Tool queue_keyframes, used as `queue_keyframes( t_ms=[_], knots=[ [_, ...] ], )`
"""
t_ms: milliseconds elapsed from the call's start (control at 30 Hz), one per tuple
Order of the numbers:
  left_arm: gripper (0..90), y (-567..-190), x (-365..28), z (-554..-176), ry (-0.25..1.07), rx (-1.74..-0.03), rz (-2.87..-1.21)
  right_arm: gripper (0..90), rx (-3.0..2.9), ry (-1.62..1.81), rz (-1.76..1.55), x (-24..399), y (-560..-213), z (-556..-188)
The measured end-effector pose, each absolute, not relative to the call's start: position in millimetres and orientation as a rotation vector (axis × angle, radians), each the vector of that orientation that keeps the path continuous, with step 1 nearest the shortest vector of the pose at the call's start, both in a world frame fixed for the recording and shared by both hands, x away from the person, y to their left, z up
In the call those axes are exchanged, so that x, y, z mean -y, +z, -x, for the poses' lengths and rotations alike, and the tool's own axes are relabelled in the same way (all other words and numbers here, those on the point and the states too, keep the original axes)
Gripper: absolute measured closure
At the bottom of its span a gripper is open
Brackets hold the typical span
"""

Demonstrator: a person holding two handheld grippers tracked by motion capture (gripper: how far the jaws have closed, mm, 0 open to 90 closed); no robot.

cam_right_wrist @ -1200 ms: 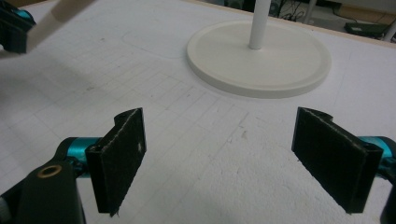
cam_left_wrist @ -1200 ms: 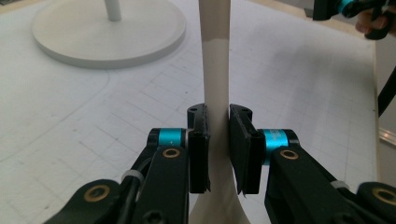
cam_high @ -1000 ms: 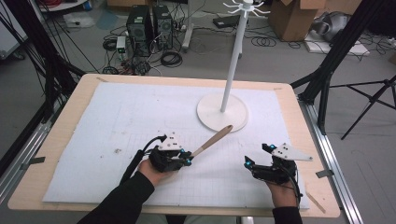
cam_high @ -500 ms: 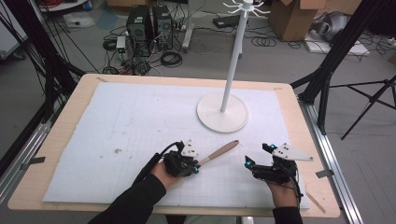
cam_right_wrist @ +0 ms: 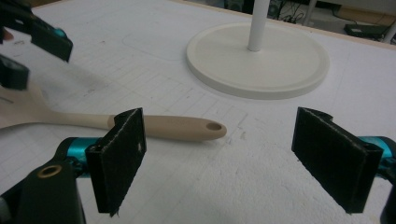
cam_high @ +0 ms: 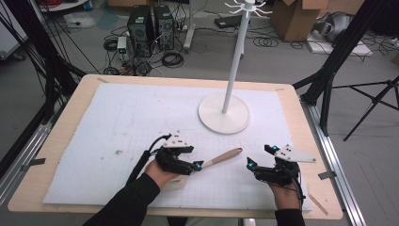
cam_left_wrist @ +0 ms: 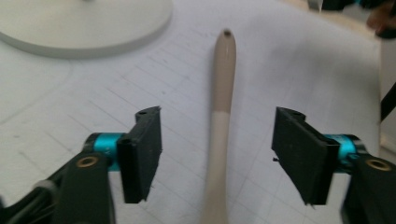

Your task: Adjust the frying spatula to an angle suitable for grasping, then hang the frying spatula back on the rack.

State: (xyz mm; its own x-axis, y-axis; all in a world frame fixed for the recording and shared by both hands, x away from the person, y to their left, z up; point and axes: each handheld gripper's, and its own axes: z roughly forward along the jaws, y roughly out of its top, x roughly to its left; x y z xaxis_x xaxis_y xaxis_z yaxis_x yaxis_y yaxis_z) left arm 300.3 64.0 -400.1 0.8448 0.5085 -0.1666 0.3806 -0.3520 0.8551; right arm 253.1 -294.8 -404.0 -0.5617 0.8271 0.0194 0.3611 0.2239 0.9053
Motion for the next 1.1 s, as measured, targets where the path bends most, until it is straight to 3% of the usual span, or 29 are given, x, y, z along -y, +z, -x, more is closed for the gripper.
queue_keyframes(
  t_ms=[133,533,1100],
  knots=[
    [24.4,-385,-89,-299,0.183,-0.692,-1.906,16.3,-2.035,1.304,-1.095,294,-405,-254],
    [22.9,-369,-136,-287,0.238,-0.684,-1.831,16.3,-2.014,1.327,-1.12,296,-406,-257],
    [23.0,-369,-128,-283,0.223,-0.663,-1.824,16.3,-1.988,1.329,-1.117,301,-403,-251]
  ],
)
